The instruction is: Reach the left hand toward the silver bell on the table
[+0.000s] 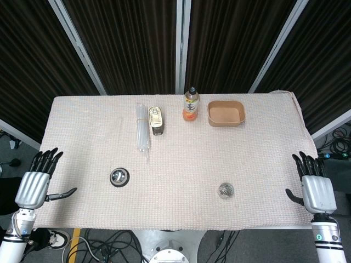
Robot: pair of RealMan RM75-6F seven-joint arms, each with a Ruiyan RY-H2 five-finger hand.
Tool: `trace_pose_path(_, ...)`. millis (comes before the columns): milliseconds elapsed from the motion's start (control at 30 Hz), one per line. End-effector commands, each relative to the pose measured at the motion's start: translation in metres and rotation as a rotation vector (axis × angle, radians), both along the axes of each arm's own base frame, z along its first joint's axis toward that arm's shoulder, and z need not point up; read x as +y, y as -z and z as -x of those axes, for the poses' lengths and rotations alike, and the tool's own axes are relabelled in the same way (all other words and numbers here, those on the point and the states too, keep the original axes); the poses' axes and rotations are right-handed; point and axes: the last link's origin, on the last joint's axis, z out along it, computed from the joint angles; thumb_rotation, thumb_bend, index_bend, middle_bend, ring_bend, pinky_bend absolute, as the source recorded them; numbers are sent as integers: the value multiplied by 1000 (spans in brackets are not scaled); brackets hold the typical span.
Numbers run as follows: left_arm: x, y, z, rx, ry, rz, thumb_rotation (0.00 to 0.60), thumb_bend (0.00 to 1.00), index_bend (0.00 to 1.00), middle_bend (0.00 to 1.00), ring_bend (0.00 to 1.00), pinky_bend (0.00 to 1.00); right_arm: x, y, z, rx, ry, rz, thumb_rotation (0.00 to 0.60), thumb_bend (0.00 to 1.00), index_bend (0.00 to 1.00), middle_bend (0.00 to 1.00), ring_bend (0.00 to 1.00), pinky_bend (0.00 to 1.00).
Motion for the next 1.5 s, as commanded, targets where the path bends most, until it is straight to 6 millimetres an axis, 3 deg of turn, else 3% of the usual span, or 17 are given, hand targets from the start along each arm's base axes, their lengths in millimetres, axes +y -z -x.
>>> trace_pose_path(33,1,0,-1,-1,3,1,163,2,0,0,0,0,0,0,0,1,1,0,600,117,0,0,0,0)
trace_pose_path(333,5,3,-4,6,20,17,160,2,0,0,0,0,-1,-1,0,2,0,7,600,117,0,0,0,0)
trace_pose_path(500,12,12,-20,13,89,44,163,4,0,0,0,0,0,-3,2,-1,11,15,600,117,0,0,0,0)
trace_pose_path(867,28,97,-45,80,255,242,166,46,0,0,0,0,0,-5,2,0,7,22,600,117,0,0,0,0)
trace_pose_path(1033,32,126,-45,89,258,321,174,52,0,0,0,0,-1,-4,3,-2,13,18,600,118,0,0,0,0)
trace_pose_path(1400,48,149,-33,74,222,381,188,49,0,0,0,0,-3,-4,5,-2,23,22,600,123,0,0,0,0)
trace_pose_path(1500,49,154,-31,58,211,395,219,50,0,0,0,0,-4,-3,6,-1,30,22,600,125,0,0,0,0)
